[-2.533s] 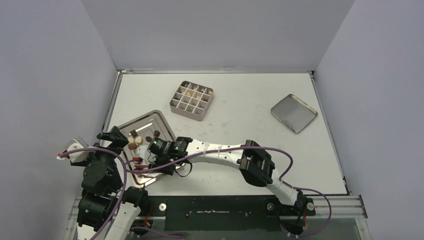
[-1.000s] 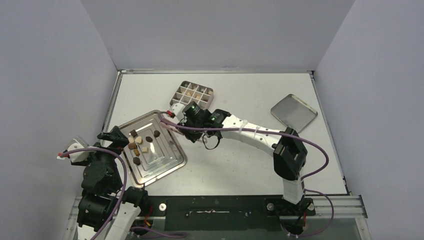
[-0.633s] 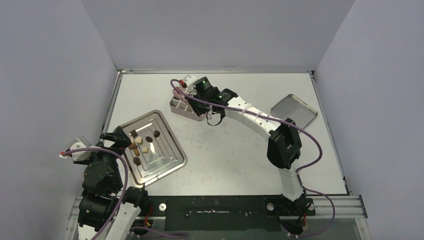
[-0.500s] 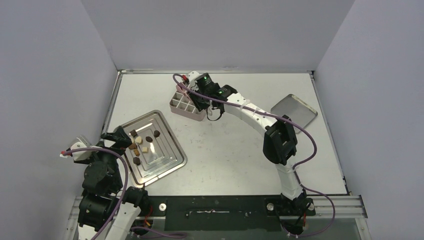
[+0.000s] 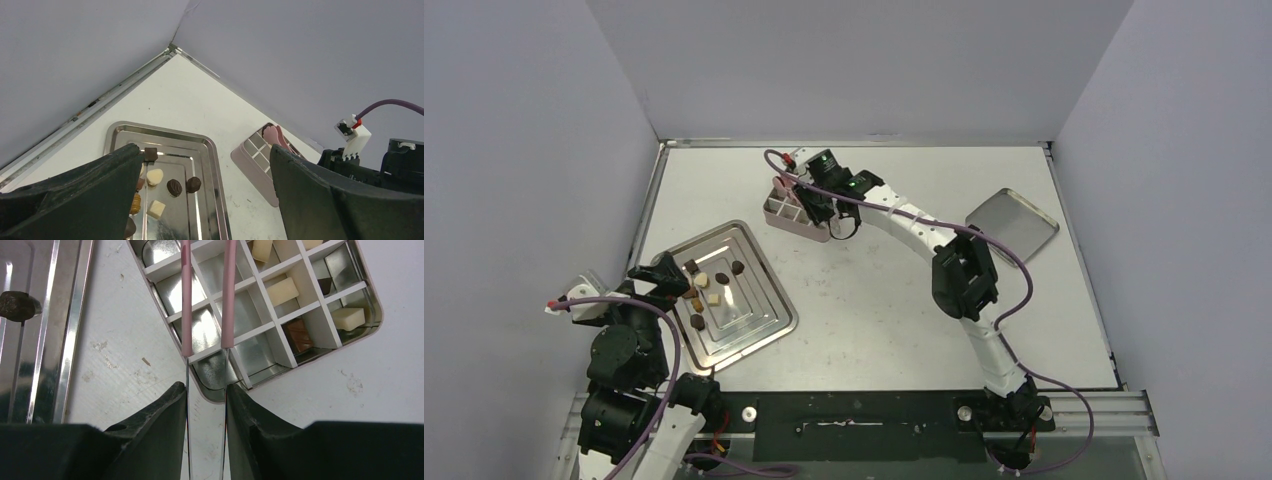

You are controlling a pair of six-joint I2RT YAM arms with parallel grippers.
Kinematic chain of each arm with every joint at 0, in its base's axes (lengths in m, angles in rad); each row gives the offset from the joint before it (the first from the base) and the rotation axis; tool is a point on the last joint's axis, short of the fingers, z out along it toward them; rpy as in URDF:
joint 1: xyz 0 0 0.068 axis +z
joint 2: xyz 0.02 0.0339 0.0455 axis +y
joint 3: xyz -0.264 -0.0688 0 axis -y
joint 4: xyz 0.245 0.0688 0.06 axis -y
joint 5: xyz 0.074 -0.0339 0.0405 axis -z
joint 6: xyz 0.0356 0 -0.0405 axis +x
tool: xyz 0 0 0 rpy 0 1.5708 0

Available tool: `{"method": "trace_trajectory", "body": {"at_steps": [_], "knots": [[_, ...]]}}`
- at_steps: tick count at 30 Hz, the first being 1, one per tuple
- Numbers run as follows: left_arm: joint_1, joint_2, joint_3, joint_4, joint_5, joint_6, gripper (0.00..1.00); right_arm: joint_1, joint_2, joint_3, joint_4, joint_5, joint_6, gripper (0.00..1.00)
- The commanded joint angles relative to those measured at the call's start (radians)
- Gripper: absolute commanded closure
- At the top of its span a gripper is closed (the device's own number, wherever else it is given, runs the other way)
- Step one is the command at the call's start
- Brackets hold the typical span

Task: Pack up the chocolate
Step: Place the fake chocolate in the packing box.

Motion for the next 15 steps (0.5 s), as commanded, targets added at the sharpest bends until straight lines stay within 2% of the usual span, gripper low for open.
{"method": "trace_trajectory", "body": {"at_steps": [1,15], "knots": [[-0.009,-0.006,0.005,0.046,0.007,0.018,0.03,0.003,0.017,0.057,0.021,-0.015,0.029,0.74],[-0.006,-0.012,0.004,0.044,-0.013,0.021,0.03,0.013,-0.011,0.077,-0.016,0.002,0.008,0.62]]}}
